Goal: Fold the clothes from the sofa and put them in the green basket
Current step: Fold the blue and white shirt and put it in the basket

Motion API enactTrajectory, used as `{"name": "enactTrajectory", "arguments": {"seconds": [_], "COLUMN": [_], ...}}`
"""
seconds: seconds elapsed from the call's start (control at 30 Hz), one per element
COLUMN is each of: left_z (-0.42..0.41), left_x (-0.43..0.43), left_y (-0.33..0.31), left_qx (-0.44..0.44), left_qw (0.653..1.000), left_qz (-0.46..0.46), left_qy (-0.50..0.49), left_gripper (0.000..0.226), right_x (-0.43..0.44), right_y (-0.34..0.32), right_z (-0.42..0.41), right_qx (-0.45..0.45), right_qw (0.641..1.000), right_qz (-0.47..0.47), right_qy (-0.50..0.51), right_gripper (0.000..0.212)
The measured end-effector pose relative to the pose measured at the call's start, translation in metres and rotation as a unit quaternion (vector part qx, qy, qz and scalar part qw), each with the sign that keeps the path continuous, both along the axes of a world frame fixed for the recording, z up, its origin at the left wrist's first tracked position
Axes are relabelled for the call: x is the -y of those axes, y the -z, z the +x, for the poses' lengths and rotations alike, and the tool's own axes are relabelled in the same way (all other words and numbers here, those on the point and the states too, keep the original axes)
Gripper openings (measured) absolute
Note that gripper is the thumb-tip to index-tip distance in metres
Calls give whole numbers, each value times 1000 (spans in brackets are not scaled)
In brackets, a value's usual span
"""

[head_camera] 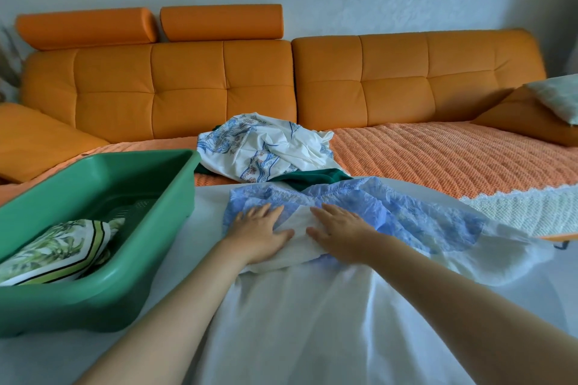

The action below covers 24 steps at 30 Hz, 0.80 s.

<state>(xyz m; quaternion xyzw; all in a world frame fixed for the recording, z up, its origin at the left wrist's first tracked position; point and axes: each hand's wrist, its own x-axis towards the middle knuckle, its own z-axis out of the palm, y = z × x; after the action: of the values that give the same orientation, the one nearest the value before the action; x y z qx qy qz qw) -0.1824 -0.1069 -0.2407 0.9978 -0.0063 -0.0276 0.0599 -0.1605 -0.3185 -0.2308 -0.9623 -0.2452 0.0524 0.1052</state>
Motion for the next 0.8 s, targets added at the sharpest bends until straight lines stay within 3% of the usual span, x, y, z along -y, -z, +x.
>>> {"name": "enactTrajectory", "arguments": {"seconds": [0.1,0.23,0.33,0.47,0.63,0.8], "left_z": [-3,-6,0,11,16,14], "left_x": [24,74,125,203,285,314], "left_y": [-19,-36,-41,-41,-26,-1], "left_qx": [78,108,116,108,51,-32], "left_qw": [994,983,975,968,964,968], "left_qz": [-78,-137,-163,-175,-141,-64], "left_qy": [12,59,93,142,220,239], "left_gripper": [57,44,42,40,48,79], "right_x": [33,84,126,187,261,280], "right_y": [-19,-30,-30,-24,-11,-2], "right_z": [2,1,-2,-3,-4,-8], "right_qx": [38,61,66,127,123,45], "right_qw": [998,990,980,972,959,951], "right_qz": [49,79,103,54,-31,-112], "right_qy": [33,95,154,190,252,283], "right_gripper": [57,42,47,54,53,47]}}
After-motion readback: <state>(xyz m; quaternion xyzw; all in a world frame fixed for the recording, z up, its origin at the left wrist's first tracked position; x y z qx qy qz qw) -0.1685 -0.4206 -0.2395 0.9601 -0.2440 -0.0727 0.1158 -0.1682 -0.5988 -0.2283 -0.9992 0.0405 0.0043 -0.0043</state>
